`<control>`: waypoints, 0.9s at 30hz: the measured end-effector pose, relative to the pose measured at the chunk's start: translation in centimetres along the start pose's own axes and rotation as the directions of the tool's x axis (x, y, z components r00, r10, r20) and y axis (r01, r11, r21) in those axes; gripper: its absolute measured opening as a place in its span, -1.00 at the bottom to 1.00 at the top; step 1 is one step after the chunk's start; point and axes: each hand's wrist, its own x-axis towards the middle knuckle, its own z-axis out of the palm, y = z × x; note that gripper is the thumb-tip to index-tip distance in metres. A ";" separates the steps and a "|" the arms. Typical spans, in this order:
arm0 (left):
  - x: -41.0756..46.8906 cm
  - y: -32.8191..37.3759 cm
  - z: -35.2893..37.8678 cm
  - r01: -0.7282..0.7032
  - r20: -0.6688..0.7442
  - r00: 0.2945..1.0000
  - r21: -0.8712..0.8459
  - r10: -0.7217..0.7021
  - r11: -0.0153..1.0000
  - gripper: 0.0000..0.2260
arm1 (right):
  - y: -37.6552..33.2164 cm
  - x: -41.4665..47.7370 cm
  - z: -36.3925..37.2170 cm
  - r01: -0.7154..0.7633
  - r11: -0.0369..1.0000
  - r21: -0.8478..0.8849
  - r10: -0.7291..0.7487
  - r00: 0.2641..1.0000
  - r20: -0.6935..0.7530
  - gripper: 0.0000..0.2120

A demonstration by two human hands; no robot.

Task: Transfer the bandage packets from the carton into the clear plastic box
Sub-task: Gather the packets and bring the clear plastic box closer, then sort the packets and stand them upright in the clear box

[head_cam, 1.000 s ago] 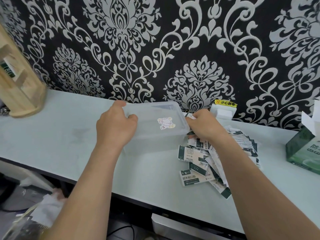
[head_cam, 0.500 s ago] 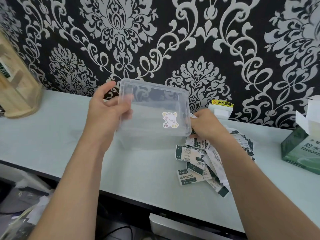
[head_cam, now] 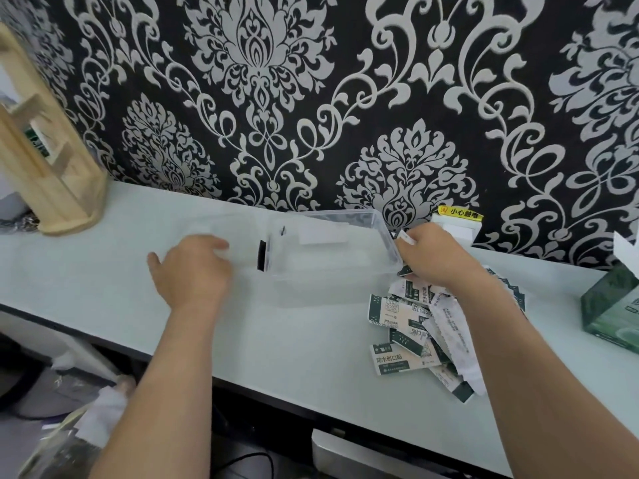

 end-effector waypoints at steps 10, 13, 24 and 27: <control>-1.8 4.8 -0.6 -0.201 0.220 0.922 -0.433 0.319 0.879 -0.65 | -0.2 0.1 0.2 0.044 0.999 -0.025 -0.048 0.986 -0.158 -0.68; -1.7 4.6 0.3 -0.228 0.285 0.909 -0.273 0.305 0.935 -0.65 | -0.4 0.0 -0.7 0.138 0.989 -0.049 -0.146 0.939 -0.310 -0.71; -5.1 8.5 -3.2 0.119 0.310 0.812 -0.917 0.495 0.380 -0.82 | -5.3 -3.0 0.5 0.124 0.611 0.782 -0.443 0.872 0.207 -0.28; -4.4 7.8 -2.9 0.146 0.281 0.844 -0.940 0.457 0.308 -0.76 | -5.7 -3.0 0.8 0.187 0.630 0.753 -0.494 0.845 0.204 -0.53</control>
